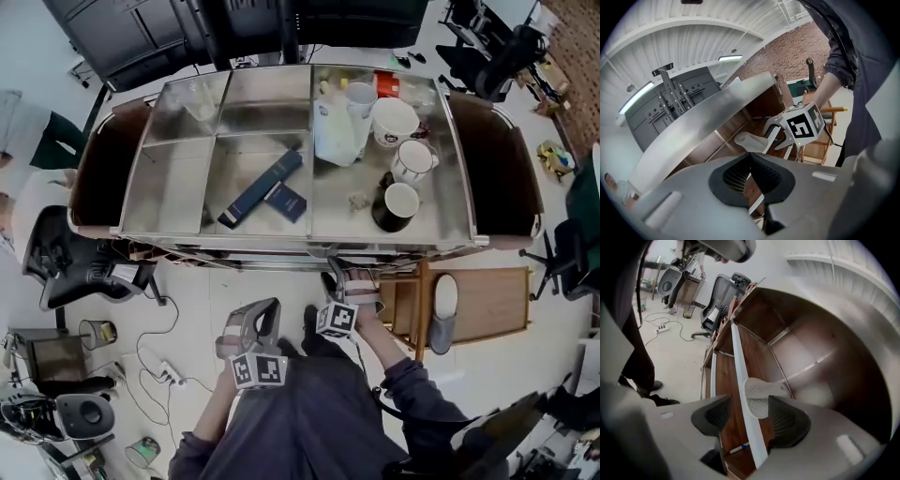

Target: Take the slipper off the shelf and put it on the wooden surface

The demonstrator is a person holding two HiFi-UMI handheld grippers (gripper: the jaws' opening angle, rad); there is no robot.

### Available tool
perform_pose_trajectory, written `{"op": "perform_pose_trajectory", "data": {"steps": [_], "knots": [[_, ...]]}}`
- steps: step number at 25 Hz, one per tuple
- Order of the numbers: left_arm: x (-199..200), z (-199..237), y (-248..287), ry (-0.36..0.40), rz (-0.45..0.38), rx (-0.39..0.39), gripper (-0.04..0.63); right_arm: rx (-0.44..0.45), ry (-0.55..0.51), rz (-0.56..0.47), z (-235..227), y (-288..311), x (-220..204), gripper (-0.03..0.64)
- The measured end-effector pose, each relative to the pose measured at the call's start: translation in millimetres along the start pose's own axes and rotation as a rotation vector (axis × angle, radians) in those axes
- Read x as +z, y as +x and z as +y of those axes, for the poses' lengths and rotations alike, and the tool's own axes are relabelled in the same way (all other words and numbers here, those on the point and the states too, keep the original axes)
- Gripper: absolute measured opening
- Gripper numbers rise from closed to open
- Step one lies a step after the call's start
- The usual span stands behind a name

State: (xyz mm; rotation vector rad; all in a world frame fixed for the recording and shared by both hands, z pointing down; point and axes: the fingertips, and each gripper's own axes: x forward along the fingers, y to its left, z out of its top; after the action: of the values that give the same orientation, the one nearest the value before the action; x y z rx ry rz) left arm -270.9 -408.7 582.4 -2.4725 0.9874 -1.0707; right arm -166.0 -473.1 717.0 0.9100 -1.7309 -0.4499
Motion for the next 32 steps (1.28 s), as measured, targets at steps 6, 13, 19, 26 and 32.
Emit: {"op": "perform_pose_trajectory", "data": {"steps": [6, 13, 19, 26, 32], "knots": [[0.5, 20.8, 33.5, 0.009, 0.019, -0.004, 0.017, 0.024, -0.151, 0.0, 5.2, 59.8, -3.0, 0.287], [-11.3, 20.1, 36.4, -0.03, 0.069, -0.01, 0.016, -0.018, -0.173, -0.047, -5.4, 59.6, 7.6, 0.141], [-10.5, 2.4, 19.1, -0.051, 0.058, 0.009, 0.015, -0.186, -0.136, -0.126, -38.3, 1.5, 15.6, 0.048], [-2.0, -61.4, -31.7, -0.068, 0.015, 0.046, 0.015, -0.292, -0.124, -0.203, -31.5, -107.3, 11.4, 0.043], [4.0, -153.3, -105.2, -0.106, -0.003, 0.067, 0.016, -0.311, -0.133, -0.247, 29.0, -229.9, -6.5, 0.043]]}}
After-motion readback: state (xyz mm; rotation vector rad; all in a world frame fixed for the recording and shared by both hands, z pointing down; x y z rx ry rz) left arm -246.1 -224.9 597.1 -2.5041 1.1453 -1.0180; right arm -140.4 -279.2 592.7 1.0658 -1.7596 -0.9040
